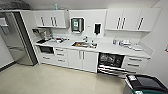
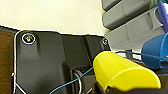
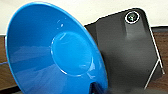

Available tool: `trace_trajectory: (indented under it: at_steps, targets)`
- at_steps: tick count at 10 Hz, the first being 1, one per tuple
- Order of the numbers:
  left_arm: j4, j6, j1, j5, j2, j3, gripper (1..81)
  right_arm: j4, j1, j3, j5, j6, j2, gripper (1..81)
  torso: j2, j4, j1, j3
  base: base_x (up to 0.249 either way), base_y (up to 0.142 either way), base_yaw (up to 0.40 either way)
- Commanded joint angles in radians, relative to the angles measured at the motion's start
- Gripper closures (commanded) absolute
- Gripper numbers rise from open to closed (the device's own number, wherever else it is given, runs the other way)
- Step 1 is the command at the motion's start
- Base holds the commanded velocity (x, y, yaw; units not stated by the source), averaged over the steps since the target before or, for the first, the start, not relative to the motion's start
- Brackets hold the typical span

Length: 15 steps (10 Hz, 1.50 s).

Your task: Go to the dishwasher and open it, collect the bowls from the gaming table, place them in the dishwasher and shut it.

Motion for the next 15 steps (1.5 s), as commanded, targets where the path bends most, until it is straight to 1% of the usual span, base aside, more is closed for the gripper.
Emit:
trace_trajectory:
  at_steps: [1, 15]
  targets:
    - [0.010, 0.000, -0.034, 0.014, -0.018, 0.009, 81.1, -0.039, 0.025, 0.022, -0.042, -0.016, 0.006, 81.1, 0.000, 0.000, 0.001, 0.000, 0.132, 0.000, 0.000]
    - [0.010, 0.000, -0.034, 0.013, -0.018, 0.009, 81.1, -0.039, 0.025, 0.022, -0.042, -0.016, 0.006, 81.1, 0.000, 0.000, 0.001, 0.000, 0.132, 0.000, 0.000]
